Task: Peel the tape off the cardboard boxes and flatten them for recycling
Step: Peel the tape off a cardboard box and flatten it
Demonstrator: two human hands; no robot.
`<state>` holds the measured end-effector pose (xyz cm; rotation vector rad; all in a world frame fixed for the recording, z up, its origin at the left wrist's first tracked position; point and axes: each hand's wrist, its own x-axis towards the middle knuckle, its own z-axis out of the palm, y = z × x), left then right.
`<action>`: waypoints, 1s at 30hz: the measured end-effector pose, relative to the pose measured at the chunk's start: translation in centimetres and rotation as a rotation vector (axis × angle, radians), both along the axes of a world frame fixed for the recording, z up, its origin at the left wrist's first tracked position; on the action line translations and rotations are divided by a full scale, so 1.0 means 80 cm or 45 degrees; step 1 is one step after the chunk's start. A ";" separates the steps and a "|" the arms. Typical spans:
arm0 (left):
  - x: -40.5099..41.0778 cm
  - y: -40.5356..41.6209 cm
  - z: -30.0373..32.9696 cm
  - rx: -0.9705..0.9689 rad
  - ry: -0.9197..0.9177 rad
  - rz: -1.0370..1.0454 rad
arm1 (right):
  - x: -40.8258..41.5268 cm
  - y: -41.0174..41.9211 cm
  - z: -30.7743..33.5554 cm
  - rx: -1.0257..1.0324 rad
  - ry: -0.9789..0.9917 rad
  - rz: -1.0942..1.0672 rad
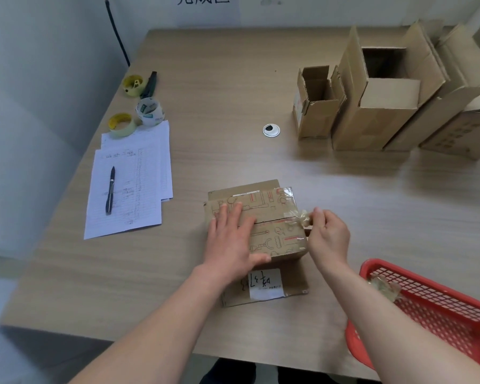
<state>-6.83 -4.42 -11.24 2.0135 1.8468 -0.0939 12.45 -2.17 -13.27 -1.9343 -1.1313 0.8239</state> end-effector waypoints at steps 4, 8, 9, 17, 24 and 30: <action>0.003 0.003 -0.001 0.008 -0.014 0.038 | -0.006 0.009 0.012 -0.171 -0.347 0.258; 0.003 0.003 -0.001 -0.005 -0.044 0.059 | -0.012 0.015 0.006 -0.143 -0.490 0.337; 0.003 0.003 -0.001 -0.008 -0.055 0.064 | -0.010 0.016 0.003 -0.086 -0.452 0.349; 0.001 0.003 0.001 -0.038 -0.100 0.082 | 0.003 0.011 -0.011 -0.295 0.624 -0.264; 0.005 0.003 0.003 -0.047 -0.110 0.104 | -0.008 0.016 0.002 -0.362 -0.240 0.214; 0.006 0.003 0.003 -0.041 -0.102 0.108 | -0.016 0.024 -0.005 -0.234 -0.484 0.354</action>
